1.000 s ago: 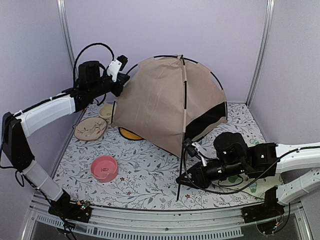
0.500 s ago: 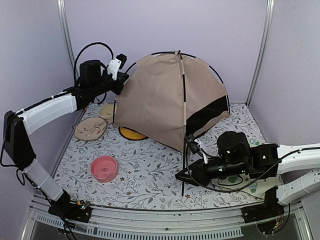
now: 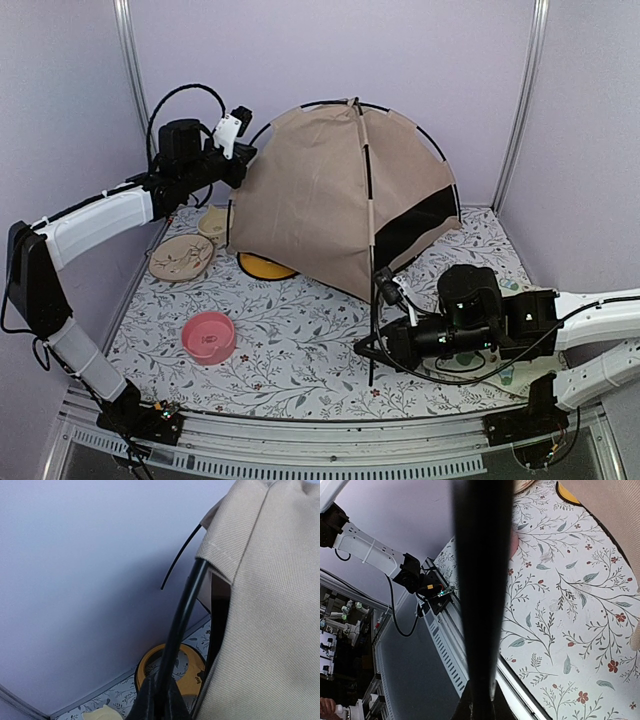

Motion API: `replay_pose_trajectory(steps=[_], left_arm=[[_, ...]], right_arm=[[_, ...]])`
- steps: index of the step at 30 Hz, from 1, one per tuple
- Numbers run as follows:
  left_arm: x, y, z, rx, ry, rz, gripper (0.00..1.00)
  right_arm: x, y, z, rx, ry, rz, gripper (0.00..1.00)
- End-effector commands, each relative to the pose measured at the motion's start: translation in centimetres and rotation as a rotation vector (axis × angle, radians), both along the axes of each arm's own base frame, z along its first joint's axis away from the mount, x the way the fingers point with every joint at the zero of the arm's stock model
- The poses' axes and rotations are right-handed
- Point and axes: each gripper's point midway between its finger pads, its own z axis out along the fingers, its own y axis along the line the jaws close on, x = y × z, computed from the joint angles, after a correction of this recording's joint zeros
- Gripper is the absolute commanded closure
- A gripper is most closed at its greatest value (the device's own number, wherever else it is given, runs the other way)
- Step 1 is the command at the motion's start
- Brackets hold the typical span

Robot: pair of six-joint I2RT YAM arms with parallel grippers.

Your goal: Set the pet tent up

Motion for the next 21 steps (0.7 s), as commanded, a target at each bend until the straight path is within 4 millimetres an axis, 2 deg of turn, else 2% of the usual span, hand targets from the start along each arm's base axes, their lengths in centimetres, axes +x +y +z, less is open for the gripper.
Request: replay_pose_trajectory(steps=[1, 3, 5, 8, 12, 21], left_arm=[[0.5, 1.4, 3.0, -0.074, -0.059, 0.041, 1.0], [0.2, 1.4, 3.1, -0.072, -0.069, 0.03, 1.0], [-0.1, 1.5, 3.0, -0.068, -0.077, 0.027, 1.0], [-0.1, 1.7, 2.8, -0.058, -0.078, 0.03, 1.0], [0.0, 2.0, 2.8, -0.062, -0.077, 0.033, 1.0], [0.2, 2.0, 2.6, -0.069, -0.071, 0.029, 1.0]], right_arm=[[-0.3, 1.2, 1.6, 0.028, -0.027, 0.047, 0.96], [-0.4, 1.7, 1.6, 0.003, -0.038, 0.072, 0.86], [-0.3, 1.8, 1.8, -0.01, -0.05, 0.073, 0.7], [0.0, 1.2, 2.3, -0.005, -0.067, 0.054, 0.6], [-0.1, 0.6, 2.8, 0.01, -0.068, 0.042, 0.57], [-2.0, 1.0, 1.3, -0.003, 0.005, 0.136, 0.63]])
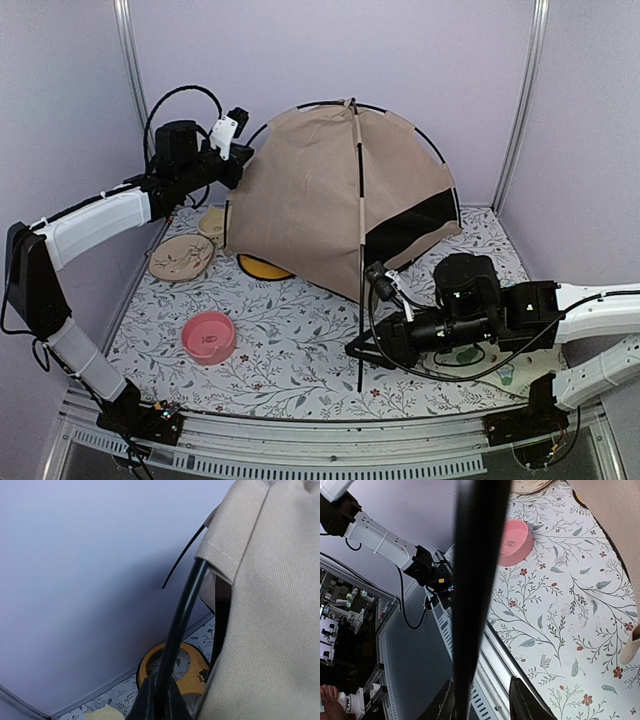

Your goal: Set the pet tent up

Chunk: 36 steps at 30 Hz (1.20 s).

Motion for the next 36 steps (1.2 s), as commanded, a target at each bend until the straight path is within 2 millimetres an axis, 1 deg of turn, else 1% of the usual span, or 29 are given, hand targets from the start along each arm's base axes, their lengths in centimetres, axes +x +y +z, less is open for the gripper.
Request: replay_pose_trajectory(steps=[1, 4, 6, 9, 10, 14, 17, 18, 20, 22, 25, 27, 32, 36], left_arm=[[0.2, 1.4, 2.8, -0.072, -0.068, 0.037, 1.0], [0.2, 1.4, 2.7, -0.071, -0.066, 0.037, 1.0], [0.2, 1.4, 2.7, -0.073, -0.065, 0.036, 1.0], [0.2, 1.4, 2.7, -0.076, -0.064, 0.032, 1.0], [0.2, 1.3, 2.7, -0.076, -0.064, 0.03, 1.0], [0.1, 1.2, 2.8, -0.078, -0.061, 0.02, 1.0], [-0.2, 0.7, 3.1, -0.105, -0.041, -0.002, 1.0], [-0.4, 0.7, 3.3, -0.123, -0.033, -0.005, 0.95], [-1.1, 1.1, 3.8, -0.19, -0.013, 0.007, 0.75], [-2.2, 1.5, 4.0, -0.248, -0.003, 0.012, 0.58], [-4.4, 1.8, 4.5, -0.325, -0.01, -0.002, 0.42], [-6.2, 2.0, 4.7, -0.366, -0.008, -0.008, 0.37], [-10.8, 2.2, 3.8, -0.466, 0.01, -0.039, 0.32], [-13.9, 1.6, 2.7, -0.514, 0.031, -0.067, 0.31]], right_arm=[[-1.3, -0.1, -0.4, -0.003, 0.032, 0.057, 0.63], [-1.3, -0.6, -0.1, 0.004, 0.029, 0.047, 0.64], [-1.4, -0.7, 0.1, 0.009, 0.025, 0.048, 0.68], [-1.6, -0.5, 0.0, 0.0, 0.032, 0.062, 0.79], [-1.6, -0.4, -0.2, -0.006, 0.034, 0.064, 0.85], [-1.5, 0.1, 0.3, -0.002, 0.022, 0.079, 1.0], [-1.5, 1.1, 1.5, 0.03, 0.004, 0.102, 1.0], [-1.5, 1.5, 1.9, 0.044, -0.005, 0.112, 1.0], [-1.5, 2.5, 3.0, 0.084, -0.014, 0.141, 1.0], [-1.4, 3.4, 4.0, 0.129, -0.013, 0.179, 1.0], [-1.1, 4.2, 5.0, 0.188, 0.0, 0.217, 1.0], [-0.5, 4.6, 5.7, 0.221, 0.001, 0.225, 1.0], [0.7, 5.7, 7.3, 0.289, 0.006, 0.245, 1.0], [1.2, 6.6, 8.3, 0.325, 0.012, 0.268, 1.0]])
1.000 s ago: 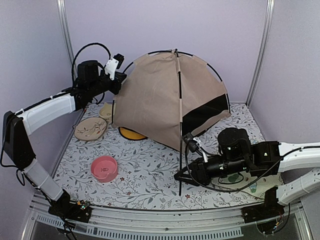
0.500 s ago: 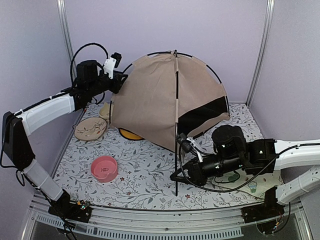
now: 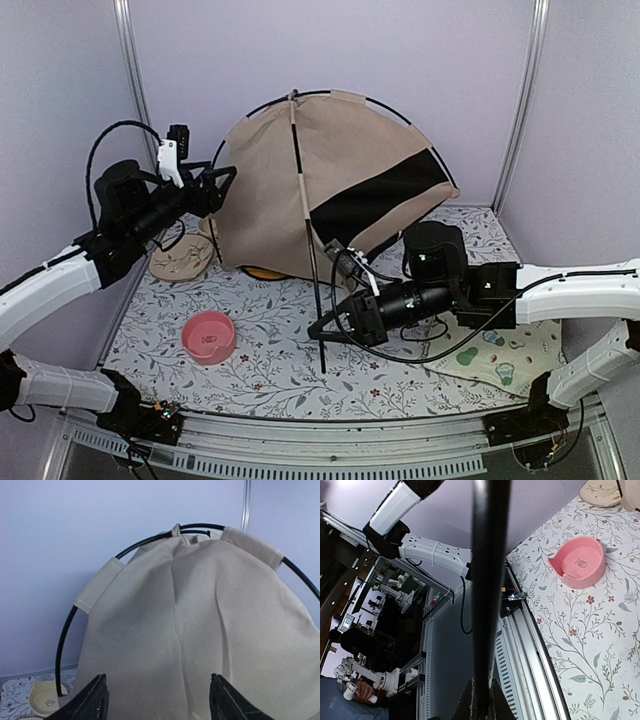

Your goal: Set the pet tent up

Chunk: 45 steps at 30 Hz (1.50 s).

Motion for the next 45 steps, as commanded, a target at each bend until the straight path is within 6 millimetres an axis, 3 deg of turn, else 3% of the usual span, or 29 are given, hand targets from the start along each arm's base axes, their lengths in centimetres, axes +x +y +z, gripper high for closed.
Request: replay_pose_trajectory(steps=[1, 5, 10, 15, 20, 22, 26, 38, 45], left_arm=[[-2.9, -0.9, -0.8, -0.102, 0.024, -0.036, 0.31], [-5.7, -2.4, -2.2, -0.144, 0.052, -0.099, 0.36], [-9.1, -5.7, -5.4, -0.136, 0.105, -0.214, 0.46], [-13.6, -9.4, -7.7, -0.12, 0.101, -0.327, 0.48], [-16.8, -10.8, -9.1, -0.136, 0.053, -0.368, 0.48], [-17.5, -11.3, -10.0, -0.13, 0.044, -0.374, 0.48], [-18.4, -12.2, -10.0, -0.121, -0.008, -0.359, 0.46], [-18.9, -13.5, -6.9, -0.122, -0.289, -0.252, 0.44], [-18.2, -14.6, -5.8, -0.093, -0.357, -0.193, 0.44]], right_arm=[[1.1, 1.5, 5.0, 0.16, -0.043, 0.024, 1.0], [2.0, 1.6, 5.5, 0.176, -0.047, -0.009, 1.0], [3.2, 1.0, 7.2, 0.249, -0.053, -0.075, 1.0], [3.8, 1.6, 8.5, 0.287, -0.055, -0.088, 1.0], [4.4, 2.0, 9.3, 0.324, -0.032, -0.102, 1.0], [4.7, 2.1, 9.7, 0.345, -0.024, -0.108, 1.0], [5.1, 2.5, 10.3, 0.36, -0.008, -0.113, 1.0], [5.9, 2.8, 12.2, 0.415, 0.044, -0.135, 1.0], [6.1, 2.9, 12.9, 0.427, 0.055, -0.138, 1.0]])
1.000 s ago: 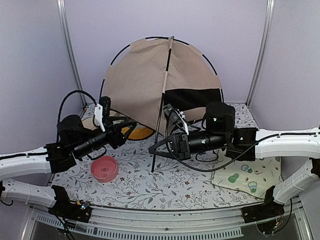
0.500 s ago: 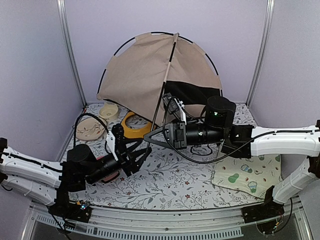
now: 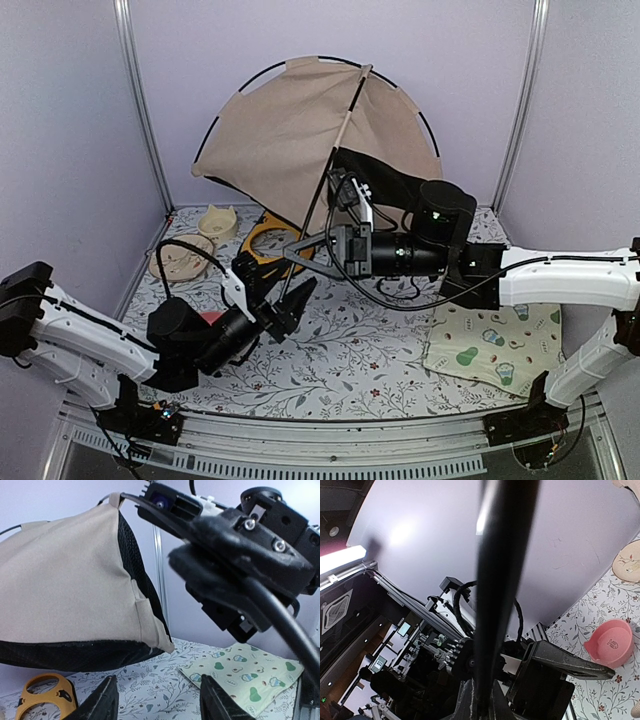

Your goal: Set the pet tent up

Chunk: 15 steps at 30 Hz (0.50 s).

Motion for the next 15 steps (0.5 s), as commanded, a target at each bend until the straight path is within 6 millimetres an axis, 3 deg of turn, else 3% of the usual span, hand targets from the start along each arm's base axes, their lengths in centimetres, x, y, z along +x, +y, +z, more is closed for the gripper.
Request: replay_pose_trajectory(steps=[1, 10, 15], left_arm=[[0.1, 0.2, 3.5, -0.071, -0.091, 0.065, 0.44], [1.7, -1.3, 3.6, -0.018, -0.122, 0.129, 0.45], [2.3, -2.1, 3.2, -0.001, -0.117, 0.129, 0.52]], right_arm=[[1.3, 0.0, 2.1, 0.057, -0.009, -0.04, 1.0], [1.5, -0.1, 2.5, 0.064, 0.002, -0.048, 1.0], [1.5, -0.2, 2.5, 0.065, 0.006, -0.049, 1.0]])
